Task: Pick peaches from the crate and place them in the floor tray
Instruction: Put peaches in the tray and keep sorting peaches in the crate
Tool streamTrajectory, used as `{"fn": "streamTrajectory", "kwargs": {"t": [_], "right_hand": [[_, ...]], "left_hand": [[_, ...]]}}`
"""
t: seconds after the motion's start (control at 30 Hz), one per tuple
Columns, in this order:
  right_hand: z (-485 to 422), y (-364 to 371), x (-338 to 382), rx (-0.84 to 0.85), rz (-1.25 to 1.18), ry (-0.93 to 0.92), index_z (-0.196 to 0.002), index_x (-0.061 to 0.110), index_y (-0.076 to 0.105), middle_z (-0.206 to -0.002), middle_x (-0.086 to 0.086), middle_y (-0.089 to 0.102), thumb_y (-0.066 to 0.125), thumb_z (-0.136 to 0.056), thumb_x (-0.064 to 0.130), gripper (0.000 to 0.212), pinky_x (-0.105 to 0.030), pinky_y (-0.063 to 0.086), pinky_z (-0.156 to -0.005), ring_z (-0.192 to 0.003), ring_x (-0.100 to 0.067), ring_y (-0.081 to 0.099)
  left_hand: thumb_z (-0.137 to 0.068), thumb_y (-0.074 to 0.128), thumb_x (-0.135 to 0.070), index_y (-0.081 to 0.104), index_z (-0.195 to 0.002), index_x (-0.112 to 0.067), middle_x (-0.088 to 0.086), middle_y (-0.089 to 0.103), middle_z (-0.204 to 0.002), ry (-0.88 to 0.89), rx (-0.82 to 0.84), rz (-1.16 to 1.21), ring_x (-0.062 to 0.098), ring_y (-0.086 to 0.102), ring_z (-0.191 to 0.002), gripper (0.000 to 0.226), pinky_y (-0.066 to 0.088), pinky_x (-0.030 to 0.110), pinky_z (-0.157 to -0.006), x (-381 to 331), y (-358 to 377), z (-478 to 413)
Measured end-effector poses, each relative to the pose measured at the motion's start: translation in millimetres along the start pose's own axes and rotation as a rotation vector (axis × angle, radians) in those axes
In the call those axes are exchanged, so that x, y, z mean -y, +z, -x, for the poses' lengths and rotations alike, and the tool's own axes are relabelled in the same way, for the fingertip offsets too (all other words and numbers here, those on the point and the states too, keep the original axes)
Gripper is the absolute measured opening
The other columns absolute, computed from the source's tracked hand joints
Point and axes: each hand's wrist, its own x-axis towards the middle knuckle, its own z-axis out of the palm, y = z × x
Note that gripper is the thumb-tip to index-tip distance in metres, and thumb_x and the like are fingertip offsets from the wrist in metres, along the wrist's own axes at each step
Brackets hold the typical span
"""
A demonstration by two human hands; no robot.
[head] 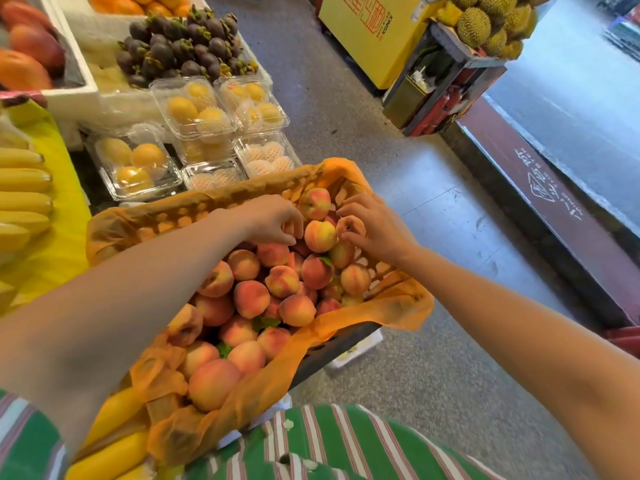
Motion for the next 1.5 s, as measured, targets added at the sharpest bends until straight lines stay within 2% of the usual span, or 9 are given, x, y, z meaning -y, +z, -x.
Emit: {"fn": "streamTrajectory", "kwargs": {"t": [0.13, 0.33, 0.5, 0.7, 0.9, 1.0, 1.17, 1.33, 1.5], "right_hand": [[3, 5, 47, 0.203, -0.27, -0.045, -0.11, 0.014, 0.064, -0.096, 0.002, 0.066, 0.071, -0.084, 0.027, 0.03, -0.033, 0.051, -0.076, -0.086, -0.013, 0.061], [15, 42, 86, 0.81, -0.097, 0.097, -0.13, 0.014, 0.05, -0.115, -0.004, 0.06, 0.066, -0.088, 0.039, 0.052, -0.035, 0.05, -0.081, -0.103, -0.022, 0.058], [22, 64, 88, 0.756, -0.133, 0.207, -0.124, 0.016, 0.043, -0.101, 0.0, 0.055, 0.069, -0.082, 0.047, 0.058, -0.024, 0.037, -0.06, -0.09, -0.021, 0.054], [28, 83, 94, 0.647, -0.145, 0.257, -0.13, 0.008, 0.036, -0.096, -0.004, 0.053, 0.074, -0.077, 0.045, 0.076, -0.024, 0.035, -0.054, -0.086, -0.022, 0.053], [28, 58, 82, 0.64, -0.49, 0.342, -0.111, 0.016, 0.048, -0.099, 0.0, 0.054, 0.068, -0.086, 0.036, 0.038, -0.028, 0.047, -0.073, -0.093, -0.02, 0.054], [30, 30, 75, 0.574, -0.784, 0.433, -0.121, 0.019, 0.052, -0.12, -0.005, 0.055, 0.071, -0.086, 0.031, 0.042, -0.033, 0.05, -0.091, -0.11, -0.021, 0.056], [40, -4, 65, 0.449, -0.919, 0.483, -0.125, 0.021, 0.054, -0.121, 0.0, 0.056, 0.077, -0.079, 0.028, 0.053, -0.027, 0.051, -0.09, -0.112, -0.017, 0.057], [58, -15, 51, 0.409, -1.128, 0.551, -0.13, 0.023, 0.054, -0.133, -0.007, 0.053, 0.074, -0.074, 0.034, 0.06, -0.035, 0.048, -0.101, -0.121, -0.022, 0.054], [65, -18, 45, 0.407, -1.371, 0.627, -0.124, 0.015, 0.056, -0.119, -0.012, 0.058, 0.049, -0.088, 0.035, 0.041, -0.034, 0.047, -0.083, -0.103, -0.025, 0.058]], "left_hand": [[-0.078, 0.075, -0.037, 0.069, -0.105, -0.024, -0.005, 0.062, -0.09, -0.039, 0.266, -0.137, 0.019, 0.06, -0.088, 0.03, 0.045, 0.027, -0.071, 2, 1, 27], [-0.064, 0.078, -0.053, 0.063, -0.113, -0.029, -0.006, 0.061, -0.1, -0.09, 0.437, -0.367, 0.02, 0.059, -0.095, 0.056, 0.052, 0.039, -0.083, 19, 14, 68], [-0.064, 0.078, -0.053, 0.045, -0.132, -0.031, 0.002, 0.041, -0.133, 0.001, 0.491, -0.694, 0.025, 0.036, -0.125, 0.078, 0.028, 0.044, -0.11, 17, 25, 82], [-0.069, 0.072, -0.042, 0.048, -0.123, -0.023, 0.003, 0.051, -0.124, 0.098, 0.326, -0.742, 0.026, 0.032, -0.123, 0.063, 0.028, 0.04, -0.104, 32, 29, 84], [-0.064, 0.079, -0.053, 0.054, -0.118, -0.026, 0.002, 0.054, -0.11, -0.03, 0.177, -0.155, 0.021, 0.046, -0.106, 0.065, 0.04, 0.036, -0.09, 35, 17, 81], [-0.064, 0.085, -0.043, 0.055, -0.115, -0.026, 0.006, 0.057, -0.111, -0.132, 0.059, 0.403, 0.022, 0.056, -0.098, 0.062, 0.05, 0.039, -0.082, 30, 12, 77], [-0.075, 0.077, -0.01, 0.052, -0.125, -0.019, 0.009, 0.052, -0.115, -0.217, 0.039, 1.09, 0.02, 0.062, -0.097, 0.057, 0.059, 0.032, -0.079, -1, 7, 65], [-0.071, 0.082, -0.015, 0.057, -0.126, -0.031, 0.016, 0.055, -0.125, -0.132, 0.063, 1.187, 0.027, 0.061, -0.11, 0.063, 0.05, 0.038, -0.099, -13, 15, 48], [-0.058, 0.09, -0.031, 0.05, -0.123, -0.024, 0.007, 0.054, -0.117, -0.124, 0.009, 1.1, 0.019, 0.06, -0.101, 0.077, 0.051, 0.026, -0.079, -20, 21, 38]]}}
